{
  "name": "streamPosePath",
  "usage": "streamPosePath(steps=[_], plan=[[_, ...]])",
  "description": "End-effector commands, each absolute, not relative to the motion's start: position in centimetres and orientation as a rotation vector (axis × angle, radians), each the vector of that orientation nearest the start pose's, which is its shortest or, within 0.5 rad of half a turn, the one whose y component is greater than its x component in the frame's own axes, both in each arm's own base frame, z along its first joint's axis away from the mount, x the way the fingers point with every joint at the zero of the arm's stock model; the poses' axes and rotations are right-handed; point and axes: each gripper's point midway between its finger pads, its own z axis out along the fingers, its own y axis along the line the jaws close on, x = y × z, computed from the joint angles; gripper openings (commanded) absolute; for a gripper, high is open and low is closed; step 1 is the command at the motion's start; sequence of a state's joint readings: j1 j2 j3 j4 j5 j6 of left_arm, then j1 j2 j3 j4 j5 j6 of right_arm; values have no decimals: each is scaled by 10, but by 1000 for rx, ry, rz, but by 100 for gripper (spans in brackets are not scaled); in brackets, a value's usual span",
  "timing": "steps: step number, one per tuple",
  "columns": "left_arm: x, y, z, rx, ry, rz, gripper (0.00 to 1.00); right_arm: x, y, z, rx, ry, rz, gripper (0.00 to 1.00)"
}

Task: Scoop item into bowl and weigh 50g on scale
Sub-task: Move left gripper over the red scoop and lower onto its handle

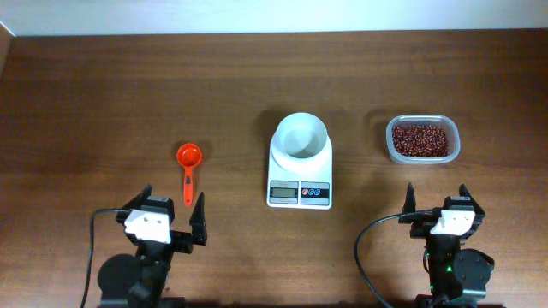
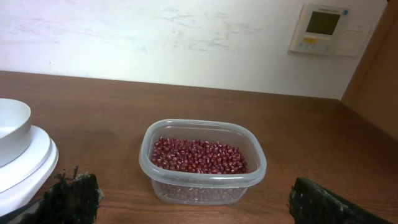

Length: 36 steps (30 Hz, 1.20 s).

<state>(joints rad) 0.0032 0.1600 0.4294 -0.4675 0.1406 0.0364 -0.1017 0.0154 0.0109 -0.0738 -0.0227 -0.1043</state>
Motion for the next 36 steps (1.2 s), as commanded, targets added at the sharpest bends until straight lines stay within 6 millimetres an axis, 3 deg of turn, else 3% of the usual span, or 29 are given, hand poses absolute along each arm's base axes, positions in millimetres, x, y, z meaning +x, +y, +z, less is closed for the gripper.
streamPosePath(steps=[1, 11, 15, 18, 23, 26, 30, 35, 36], plan=[[220, -20, 247, 140, 1789, -65, 99, 245, -21, 156, -12, 1651, -134, 99], [212, -21, 260, 142, 1823, -73, 99, 245, -21, 156, -12, 1651, -134, 99], [214, -21, 287, 141, 1879, -78, 99, 245, -21, 156, -12, 1651, -134, 99], [227, -21, 298, 138, 2001, -89, 99, 245, -21, 156, -12, 1651, -134, 99], [269, -20, 292, 130, 2242, -111, 99, 245, -21, 156, -12, 1651, -134, 99], [305, -19, 274, 123, 2374, -116, 99, 245, -21, 156, -12, 1651, -134, 99], [344, -9, 226, 89, 2547, -89, 99, 245, -21, 156, -12, 1651, -134, 99], [363, 14, 184, 70, 2652, -62, 99, 245, -21, 156, -12, 1651, -134, 99], [365, 26, 175, 50, 2677, -52, 99, 245, -21, 156, -12, 1651, -134, 99]])
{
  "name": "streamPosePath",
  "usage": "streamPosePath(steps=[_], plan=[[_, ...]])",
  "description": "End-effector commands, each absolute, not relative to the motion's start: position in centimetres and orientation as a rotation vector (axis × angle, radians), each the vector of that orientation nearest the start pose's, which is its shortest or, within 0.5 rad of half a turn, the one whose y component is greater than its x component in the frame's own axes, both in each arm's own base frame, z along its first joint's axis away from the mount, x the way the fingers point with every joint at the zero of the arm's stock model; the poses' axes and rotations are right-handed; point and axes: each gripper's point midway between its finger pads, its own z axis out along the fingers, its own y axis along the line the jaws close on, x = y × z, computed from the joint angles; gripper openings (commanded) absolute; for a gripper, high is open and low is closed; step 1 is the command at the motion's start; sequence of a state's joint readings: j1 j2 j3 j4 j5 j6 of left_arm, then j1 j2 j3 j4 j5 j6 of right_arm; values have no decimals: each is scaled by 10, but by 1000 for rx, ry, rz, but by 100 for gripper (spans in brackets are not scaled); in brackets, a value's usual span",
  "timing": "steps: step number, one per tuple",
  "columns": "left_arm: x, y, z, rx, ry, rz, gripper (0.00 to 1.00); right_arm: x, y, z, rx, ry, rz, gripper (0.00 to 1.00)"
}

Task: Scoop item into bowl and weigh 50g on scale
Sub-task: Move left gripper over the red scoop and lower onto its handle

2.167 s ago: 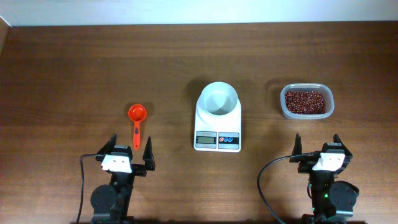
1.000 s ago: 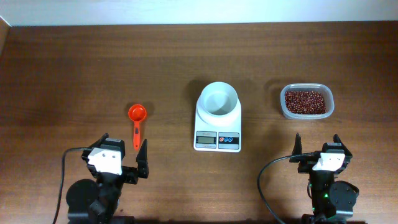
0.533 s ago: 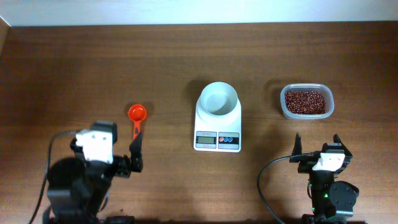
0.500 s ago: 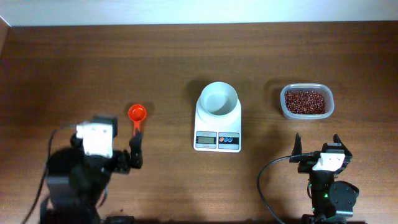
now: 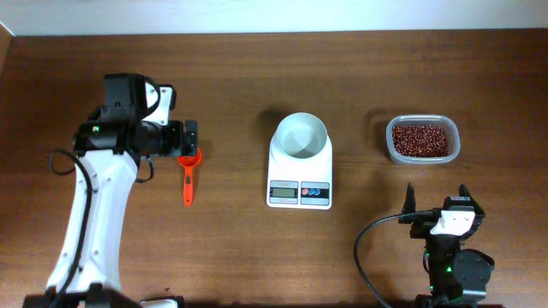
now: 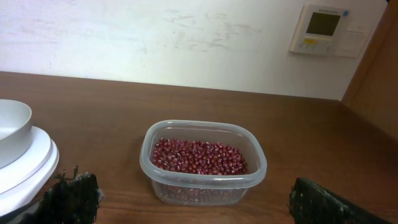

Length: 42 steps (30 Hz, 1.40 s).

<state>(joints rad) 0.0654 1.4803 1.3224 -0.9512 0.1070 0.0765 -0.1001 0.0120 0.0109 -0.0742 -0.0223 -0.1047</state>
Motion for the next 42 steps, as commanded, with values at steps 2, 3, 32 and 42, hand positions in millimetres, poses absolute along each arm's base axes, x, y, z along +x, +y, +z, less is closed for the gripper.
streamPosePath(steps=[2, 3, 32, 42], plan=[[366, 45, 162, -5, 2712, -31, 99, 245, -21, 156, -12, 1651, -134, 99], [366, 52, 158, -5, 2720, -23, 99, 245, -21, 156, -12, 1651, -134, 99], [385, 60, 79, -25, 2840, -101, 99, 245, -21, 156, -12, 1651, -134, 99], [381, 38, 21, 57, 2987, -109, 99, 245, -21, 156, -12, 1651, -134, 99]])
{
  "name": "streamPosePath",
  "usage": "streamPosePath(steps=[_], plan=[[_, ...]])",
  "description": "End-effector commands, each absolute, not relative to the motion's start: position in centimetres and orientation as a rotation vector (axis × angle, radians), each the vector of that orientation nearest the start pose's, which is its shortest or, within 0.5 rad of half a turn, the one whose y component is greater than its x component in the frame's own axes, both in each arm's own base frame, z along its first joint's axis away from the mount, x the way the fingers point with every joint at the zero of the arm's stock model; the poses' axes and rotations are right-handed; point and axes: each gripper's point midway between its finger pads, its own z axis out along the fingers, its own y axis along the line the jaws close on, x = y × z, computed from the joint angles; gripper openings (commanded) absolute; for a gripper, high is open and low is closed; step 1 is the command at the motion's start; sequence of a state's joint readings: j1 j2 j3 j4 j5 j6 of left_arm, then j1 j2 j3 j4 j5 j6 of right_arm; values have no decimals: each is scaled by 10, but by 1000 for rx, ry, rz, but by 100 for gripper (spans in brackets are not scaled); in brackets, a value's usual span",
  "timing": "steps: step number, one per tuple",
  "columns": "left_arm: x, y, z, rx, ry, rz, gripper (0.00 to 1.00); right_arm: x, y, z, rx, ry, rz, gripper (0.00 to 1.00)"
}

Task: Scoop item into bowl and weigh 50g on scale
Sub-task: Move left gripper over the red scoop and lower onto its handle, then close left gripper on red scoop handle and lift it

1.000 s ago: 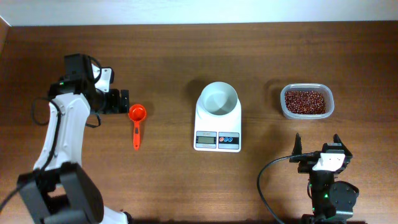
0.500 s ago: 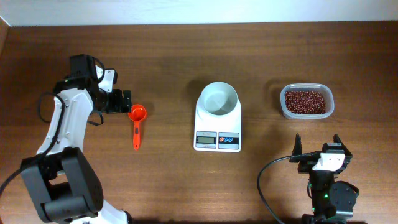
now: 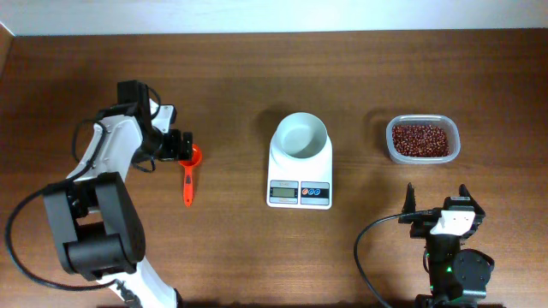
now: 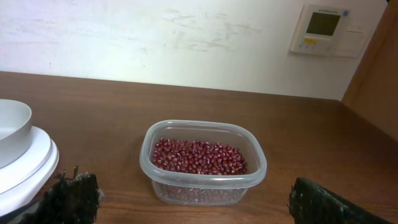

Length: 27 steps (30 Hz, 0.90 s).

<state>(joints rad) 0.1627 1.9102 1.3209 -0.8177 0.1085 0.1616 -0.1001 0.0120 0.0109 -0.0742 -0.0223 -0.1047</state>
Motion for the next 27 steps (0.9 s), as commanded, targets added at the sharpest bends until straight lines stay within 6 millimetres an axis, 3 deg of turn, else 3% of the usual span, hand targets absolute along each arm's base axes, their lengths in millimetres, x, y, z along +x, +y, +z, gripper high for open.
streamPosePath(steps=[1, 5, 8, 13, 19, 20, 27], plan=[[382, 38, 18, 58, 2988, -109, 99, 245, -21, 156, -12, 1651, -134, 99], [382, 39, 3, 52, 3013, -117, 99, 245, -21, 156, -12, 1651, -134, 99], [382, 39, -4, 52, 3023, -119, 91, 245, -21, 156, -12, 1651, -134, 99], [382, 39, -6, 52, 3028, -121, 60, 245, -21, 156, -12, 1651, -134, 99], [385, 39, -6, 52, 3016, -119, 5, 245, -21, 156, -12, 1651, -134, 99], [385, 39, -6, 52, 3014, -118, 0, 245, -21, 156, -12, 1651, -134, 99], [388, 19, 5, 60, 2988, -297, 0, 245, -21, 156, -12, 1651, -134, 99]])
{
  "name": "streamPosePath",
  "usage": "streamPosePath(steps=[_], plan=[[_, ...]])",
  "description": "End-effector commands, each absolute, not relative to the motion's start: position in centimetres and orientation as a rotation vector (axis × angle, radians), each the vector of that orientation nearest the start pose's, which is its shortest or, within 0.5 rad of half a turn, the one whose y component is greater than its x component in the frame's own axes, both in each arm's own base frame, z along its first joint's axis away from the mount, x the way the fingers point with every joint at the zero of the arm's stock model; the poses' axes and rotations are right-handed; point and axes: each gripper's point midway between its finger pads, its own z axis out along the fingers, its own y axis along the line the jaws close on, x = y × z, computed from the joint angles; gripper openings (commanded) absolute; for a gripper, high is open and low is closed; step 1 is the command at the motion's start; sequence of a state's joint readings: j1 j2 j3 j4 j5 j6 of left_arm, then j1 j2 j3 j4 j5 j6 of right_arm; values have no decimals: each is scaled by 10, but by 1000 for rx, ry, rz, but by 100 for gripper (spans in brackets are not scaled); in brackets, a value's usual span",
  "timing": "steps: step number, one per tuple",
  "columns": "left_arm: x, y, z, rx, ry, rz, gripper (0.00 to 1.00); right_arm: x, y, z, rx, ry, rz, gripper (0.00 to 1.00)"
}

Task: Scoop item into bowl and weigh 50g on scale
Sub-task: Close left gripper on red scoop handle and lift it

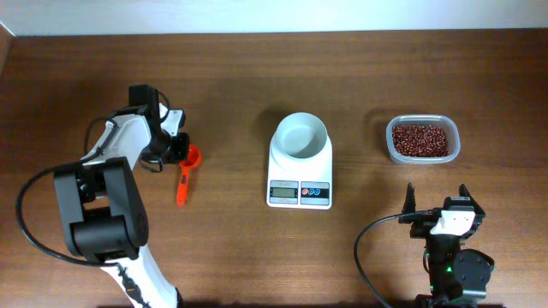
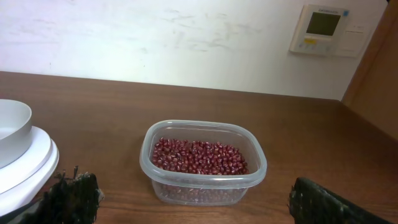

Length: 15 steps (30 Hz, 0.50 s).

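An orange scoop (image 1: 186, 174) lies on the table left of the scale, cup at the far end, handle slanting toward the near left. My left gripper (image 1: 175, 148) sits low against the cup's left side and looks shut on its rim. A white bowl (image 1: 300, 135) stands on the white scale (image 1: 300, 193); the bowl (image 2: 9, 127) also shows in the right wrist view. The clear tub of red beans (image 1: 421, 139) is at the right. My right gripper (image 1: 437, 192) rests open near the front edge, the tub (image 2: 202, 158) ahead of its spread fingers (image 2: 74, 198).
The left arm (image 1: 94, 214) stretches from the near-left base up to the scoop. A black cable (image 1: 364, 252) loops beside the right arm's base. A white wall with a thermostat (image 2: 323, 28) runs behind the table's far edge.
The left gripper has settled tighter against the scoop's cup, and the scoop's handle has swung a little to the left. The right arm, bowl, scale and tub are unchanged.
Both arms first rested folded at the front edge, the scoop lying straight. Then the left arm was raised above the scoop's cup, then low beside it with fingers apart. Now it grips at the cup and the handle is skewed. The right arm stayed put.
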<state>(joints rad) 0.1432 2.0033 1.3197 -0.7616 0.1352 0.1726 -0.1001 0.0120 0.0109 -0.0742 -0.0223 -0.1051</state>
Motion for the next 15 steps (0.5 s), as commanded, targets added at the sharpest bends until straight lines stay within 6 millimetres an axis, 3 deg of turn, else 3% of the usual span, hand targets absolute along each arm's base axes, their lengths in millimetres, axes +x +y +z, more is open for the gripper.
streamPosePath(steps=[1, 6, 7, 12, 15], plan=[[390, 16, 12, 61, 2979, -324, 0, 245, -21, 156, -12, 1651, -134, 99], [394, 16, 72, 69, 2907, -305, 0, 245, -21, 156, -12, 1651, -134, 99], [393, 16, 100, 42, 2860, -293, 0, 245, -21, 156, -12, 1651, -134, 99], [375, 13, 196, -325, 2639, -326, 0, 245, -21, 156, -12, 1651, -134, 99], [369, 7, 223, -388, 2560, -387, 0, 245, -26, 156, 7, 1652, -160, 99]])
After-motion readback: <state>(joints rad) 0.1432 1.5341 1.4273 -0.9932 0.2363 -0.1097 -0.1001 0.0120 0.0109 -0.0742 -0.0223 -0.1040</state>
